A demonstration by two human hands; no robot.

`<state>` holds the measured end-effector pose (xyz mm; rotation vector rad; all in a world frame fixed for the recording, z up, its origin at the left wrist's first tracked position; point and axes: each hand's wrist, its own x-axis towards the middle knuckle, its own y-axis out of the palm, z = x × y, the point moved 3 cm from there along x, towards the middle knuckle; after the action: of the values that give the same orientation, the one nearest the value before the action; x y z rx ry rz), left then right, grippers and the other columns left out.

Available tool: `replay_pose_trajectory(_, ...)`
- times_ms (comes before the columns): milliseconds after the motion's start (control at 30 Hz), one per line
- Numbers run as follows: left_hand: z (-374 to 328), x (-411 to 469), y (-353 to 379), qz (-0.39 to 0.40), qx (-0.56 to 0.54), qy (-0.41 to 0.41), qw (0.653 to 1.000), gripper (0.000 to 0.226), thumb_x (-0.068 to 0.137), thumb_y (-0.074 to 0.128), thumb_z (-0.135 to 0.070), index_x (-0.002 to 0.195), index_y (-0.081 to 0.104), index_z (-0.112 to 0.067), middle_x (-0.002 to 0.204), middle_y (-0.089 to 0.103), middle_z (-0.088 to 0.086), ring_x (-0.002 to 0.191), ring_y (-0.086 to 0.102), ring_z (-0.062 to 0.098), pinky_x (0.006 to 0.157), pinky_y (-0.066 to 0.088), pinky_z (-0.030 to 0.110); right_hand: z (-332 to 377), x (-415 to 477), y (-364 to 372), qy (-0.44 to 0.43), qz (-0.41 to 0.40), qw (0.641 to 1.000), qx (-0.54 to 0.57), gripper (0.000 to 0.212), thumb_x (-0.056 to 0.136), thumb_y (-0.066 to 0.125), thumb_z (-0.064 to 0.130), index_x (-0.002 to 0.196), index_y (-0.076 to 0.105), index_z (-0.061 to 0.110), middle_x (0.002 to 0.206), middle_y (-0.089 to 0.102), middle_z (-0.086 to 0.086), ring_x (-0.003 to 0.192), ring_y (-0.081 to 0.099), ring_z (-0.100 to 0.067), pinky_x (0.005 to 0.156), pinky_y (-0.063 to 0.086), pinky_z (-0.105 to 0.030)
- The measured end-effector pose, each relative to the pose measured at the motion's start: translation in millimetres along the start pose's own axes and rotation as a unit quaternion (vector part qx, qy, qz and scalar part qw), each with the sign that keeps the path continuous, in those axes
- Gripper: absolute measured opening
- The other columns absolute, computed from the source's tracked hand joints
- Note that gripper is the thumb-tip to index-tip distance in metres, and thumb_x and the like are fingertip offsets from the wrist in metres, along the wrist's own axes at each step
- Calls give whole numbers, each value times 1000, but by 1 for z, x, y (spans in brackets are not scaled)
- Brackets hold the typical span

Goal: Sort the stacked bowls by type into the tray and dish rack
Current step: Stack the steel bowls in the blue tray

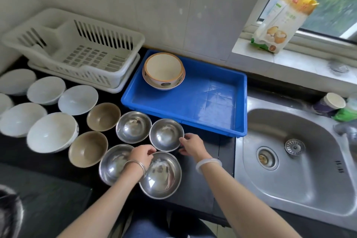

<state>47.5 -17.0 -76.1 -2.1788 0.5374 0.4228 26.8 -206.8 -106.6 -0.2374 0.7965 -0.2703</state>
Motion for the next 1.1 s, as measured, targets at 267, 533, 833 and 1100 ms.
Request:
replay_pose_trajectory(267, 0, 1, 0, -12, 21, 11, 1000, 20, 85, 58, -11, 100, 71, -14, 99, 73, 3, 95, 65, 18, 85, 49, 26, 9, -11, -9, 11, -20, 996, 91, 20, 88, 51, -2, 73, 65, 0, 80, 65, -12, 51, 68, -10, 50, 54, -16)
replay_pose_trajectory(533, -5, 12, 0, -22, -35, -4, 999, 17, 80, 67, -26, 94, 72, -16, 96, 73, 2, 90, 65, 17, 72, 42, 22, 18, -34, -39, 4, -19, 996, 86, 17, 86, 53, 0, 83, 69, -6, 69, 67, -8, 57, 70, -14, 65, 60, -27)
replay_pose_trajectory(833, -10, 28, 3, -51, -124, -24, 991, 16, 82, 64, -8, 96, 70, -11, 97, 72, 6, 94, 65, 19, 80, 45, 25, 0, -61, -63, -32, -87, 995, -44, 16, 83, 58, 8, 75, 71, 11, 66, 69, -2, 60, 70, -10, 72, 61, -31)
replay_pose_trajectory(1100, -1, 23, 16, 25, -330, -132, 934, 33, 90, 55, -7, 122, 56, -2, 117, 60, 20, 95, 57, 24, 76, 51, 36, -1, -59, -41, -60, -122, 984, -115, 6, 78, 61, 13, 73, 65, 10, 70, 70, -6, 66, 71, -20, 72, 60, -39)
